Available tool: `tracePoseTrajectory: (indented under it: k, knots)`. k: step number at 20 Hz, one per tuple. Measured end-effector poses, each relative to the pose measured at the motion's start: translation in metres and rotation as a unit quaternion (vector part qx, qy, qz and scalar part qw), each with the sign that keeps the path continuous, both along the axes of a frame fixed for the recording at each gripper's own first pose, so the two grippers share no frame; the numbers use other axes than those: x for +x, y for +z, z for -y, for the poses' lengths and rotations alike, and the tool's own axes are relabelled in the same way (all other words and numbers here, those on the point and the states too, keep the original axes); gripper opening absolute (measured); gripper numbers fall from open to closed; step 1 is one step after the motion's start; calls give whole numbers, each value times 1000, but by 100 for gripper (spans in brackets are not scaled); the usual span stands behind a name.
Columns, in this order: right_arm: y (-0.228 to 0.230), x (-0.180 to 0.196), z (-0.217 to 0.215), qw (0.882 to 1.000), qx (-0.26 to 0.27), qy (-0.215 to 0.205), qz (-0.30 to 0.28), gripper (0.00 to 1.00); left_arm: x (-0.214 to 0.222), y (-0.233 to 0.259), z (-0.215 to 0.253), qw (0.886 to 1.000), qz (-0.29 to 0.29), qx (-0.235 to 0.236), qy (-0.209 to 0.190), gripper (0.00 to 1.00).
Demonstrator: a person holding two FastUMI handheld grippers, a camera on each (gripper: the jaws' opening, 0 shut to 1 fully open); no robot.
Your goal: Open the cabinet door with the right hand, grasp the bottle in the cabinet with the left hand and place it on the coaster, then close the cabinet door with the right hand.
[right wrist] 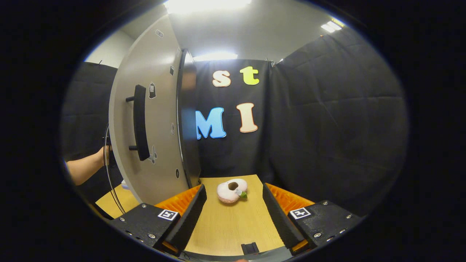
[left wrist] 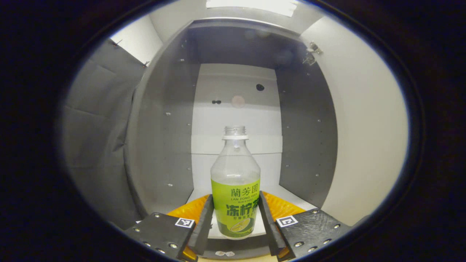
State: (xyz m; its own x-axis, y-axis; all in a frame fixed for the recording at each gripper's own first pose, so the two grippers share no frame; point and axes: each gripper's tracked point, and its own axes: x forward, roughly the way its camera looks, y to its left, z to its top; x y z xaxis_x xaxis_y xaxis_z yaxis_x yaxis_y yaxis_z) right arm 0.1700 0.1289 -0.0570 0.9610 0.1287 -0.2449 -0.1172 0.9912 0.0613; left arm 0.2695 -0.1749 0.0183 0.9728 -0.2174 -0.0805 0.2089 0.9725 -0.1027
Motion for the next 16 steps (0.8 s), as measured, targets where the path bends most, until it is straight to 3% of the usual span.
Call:
tracePoseTrajectory:
  k: [7, 8, 9, 10, 11, 16]
  knots:
    - [-5, -29, -47, 999, 24, 22, -10, 95, -89, -5, -67, 1000, 13, 3, 10, 66]
    - [-3, -36, -51, 999, 24, 20, -9, 95, -110, -6, -80, 1000, 14, 7, 11, 61]
    - [0, -42, -52, 999, 26, 19, -8, 95, -127, -12, -87, 1000, 17, 12, 12, 66]
    - [2, -48, -55, 999, 27, 19, -7, 95, -142, -17, -91, 1000, 22, 17, 10, 61]
    - [3, -53, -58, 999, 26, 19, -6, 95, -156, -24, -95, 1000, 24, 17, 7, 66]
    - [13, -78, -51, 1000, 28, -2, -3, 95, -228, -78, -102, 1000, -1, -3, -15, 66]
